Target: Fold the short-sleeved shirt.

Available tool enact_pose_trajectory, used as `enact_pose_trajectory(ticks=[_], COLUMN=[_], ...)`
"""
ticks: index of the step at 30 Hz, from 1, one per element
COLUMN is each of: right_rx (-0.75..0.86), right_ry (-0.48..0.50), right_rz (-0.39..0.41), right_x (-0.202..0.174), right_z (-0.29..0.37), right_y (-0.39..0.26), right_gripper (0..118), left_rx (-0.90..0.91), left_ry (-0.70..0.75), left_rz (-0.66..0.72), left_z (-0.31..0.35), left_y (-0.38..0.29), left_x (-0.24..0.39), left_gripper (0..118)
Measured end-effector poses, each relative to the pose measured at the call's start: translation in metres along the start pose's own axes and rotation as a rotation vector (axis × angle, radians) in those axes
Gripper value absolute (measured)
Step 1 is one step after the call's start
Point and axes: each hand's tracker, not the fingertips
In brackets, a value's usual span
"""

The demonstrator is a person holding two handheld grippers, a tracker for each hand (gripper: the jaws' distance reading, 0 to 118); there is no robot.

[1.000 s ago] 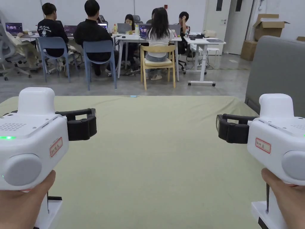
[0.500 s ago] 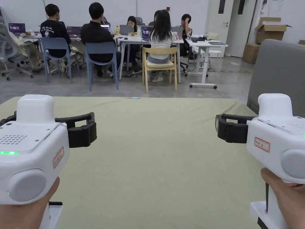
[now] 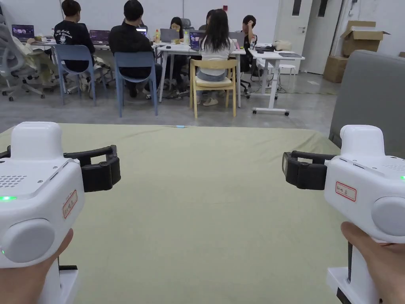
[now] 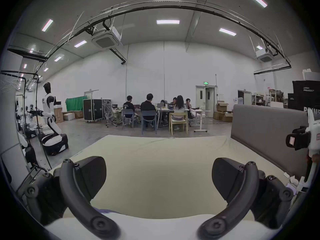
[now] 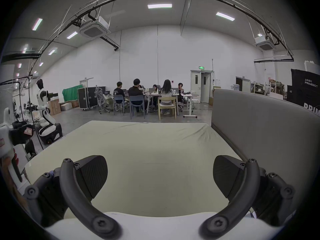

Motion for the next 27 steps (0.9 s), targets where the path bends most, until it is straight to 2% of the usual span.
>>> enact_pose_trajectory(ticks=[2, 6, 7, 9, 11, 15, 21, 27], right_rx=[-0.003, 0.017, 0.016, 0.009, 0.016, 0.016, 0.004, 0.015], right_ry=[0.011, 0.040, 0.029, -0.056, -0.058, 0.005, -0.021, -0.037], right_rz=[-0.026, -0.011, -0.004, 0.051, 0.074, 0.020, 0.027, 0.017], right_x=[0.002, 0.002, 0.000, -0.005, -0.009, -0.006, -0.005, -0.003], right_z=[0.000, 0.004, 0.004, 0.005, 0.005, 0.009, 0.008, 0.008], right_y=[0.001, 0.000, 0.000, -0.001, -0.003, -0.003, -0.002, -0.002], right_gripper=[118, 118, 118, 118, 118, 118, 118, 118], left_rx=[0.007, 0.006, 0.005, 0.009, 0.023, 0.026, 0.030, 0.011], left_ry=[-0.002, 0.017, 0.022, 0.034, 0.042, 0.027, 0.047, 0.046], left_rz=[0.000, -0.023, -0.032, -0.043, -0.005, 0.024, -0.034, -0.026], left_z=[0.000, -0.001, -0.001, 0.000, 0.000, 0.001, 0.001, -0.003], left_y=[-0.001, -0.001, -0.001, 0.000, 0.000, 0.002, 0.002, 0.002], left_x=[0.002, 0.005, 0.006, 0.008, 0.007, 0.005, 0.007, 0.005], left_gripper=[118, 118, 118, 118, 118, 118, 118, 118])
